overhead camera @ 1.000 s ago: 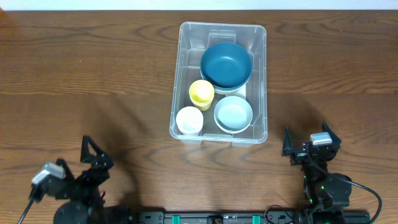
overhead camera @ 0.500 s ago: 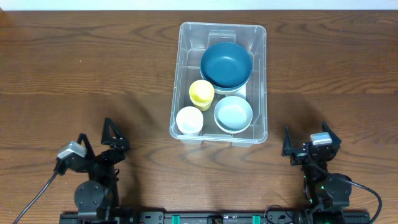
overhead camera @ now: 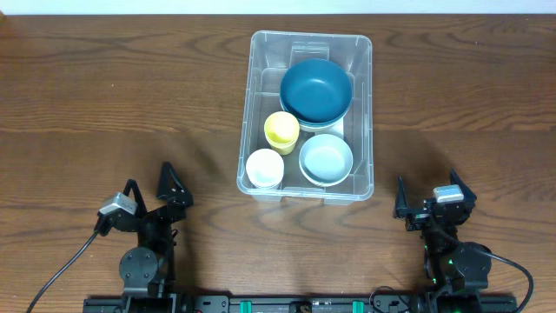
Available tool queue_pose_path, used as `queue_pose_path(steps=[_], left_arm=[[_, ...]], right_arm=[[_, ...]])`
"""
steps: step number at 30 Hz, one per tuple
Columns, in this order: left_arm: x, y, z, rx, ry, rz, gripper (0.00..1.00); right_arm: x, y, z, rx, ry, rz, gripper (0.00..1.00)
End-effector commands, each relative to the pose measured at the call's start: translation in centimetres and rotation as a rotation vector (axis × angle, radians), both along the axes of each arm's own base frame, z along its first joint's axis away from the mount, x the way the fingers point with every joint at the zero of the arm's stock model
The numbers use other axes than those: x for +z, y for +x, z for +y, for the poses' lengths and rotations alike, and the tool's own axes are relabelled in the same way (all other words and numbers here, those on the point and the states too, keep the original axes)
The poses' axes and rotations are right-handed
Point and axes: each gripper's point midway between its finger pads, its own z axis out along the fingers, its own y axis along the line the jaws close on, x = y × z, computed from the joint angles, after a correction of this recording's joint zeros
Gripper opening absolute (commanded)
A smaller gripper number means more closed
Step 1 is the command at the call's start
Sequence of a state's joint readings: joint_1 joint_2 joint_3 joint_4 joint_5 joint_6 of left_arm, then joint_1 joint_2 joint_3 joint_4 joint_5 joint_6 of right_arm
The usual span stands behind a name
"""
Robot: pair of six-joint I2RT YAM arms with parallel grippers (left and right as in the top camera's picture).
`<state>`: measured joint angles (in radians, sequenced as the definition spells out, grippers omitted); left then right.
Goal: Pack container
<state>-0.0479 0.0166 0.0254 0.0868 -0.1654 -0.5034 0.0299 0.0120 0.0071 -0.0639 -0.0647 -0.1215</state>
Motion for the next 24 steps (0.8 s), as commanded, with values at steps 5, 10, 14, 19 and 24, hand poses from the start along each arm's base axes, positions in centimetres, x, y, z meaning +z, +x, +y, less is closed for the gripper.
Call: queue_pose_path(steps=[5, 10, 14, 19, 24], left_arm=[[-1.1, 0.2, -1.0, -0.059, 0.222, 0.053, 0.98], [-1.1, 0.3, -1.6, -0.091, 0.383, 0.072, 0.98], [-1.3, 0.3, -1.7, -0.1, 0.446, 0.084, 0.98], [-1.7, 0.3, -1.7, -0.104, 0.449, 0.101, 0.98], [-2.8, 0.2, -1.7, -0.114, 0.449, 0.147, 0.98]], right_arm=[[0.0, 0.0, 0.1, 0.006, -0.009, -0.003, 0.99], [0.0, 0.0, 0.1, 0.006, -0.009, -0.003, 0.99], [0.0, 0.0, 0.1, 0.006, -0.009, -0.003, 0.99], [0.0, 0.0, 0.1, 0.006, -0.009, -0.003, 0.99], [0.0, 0.0, 0.1, 0.006, -0.009, -0.003, 0.99]])
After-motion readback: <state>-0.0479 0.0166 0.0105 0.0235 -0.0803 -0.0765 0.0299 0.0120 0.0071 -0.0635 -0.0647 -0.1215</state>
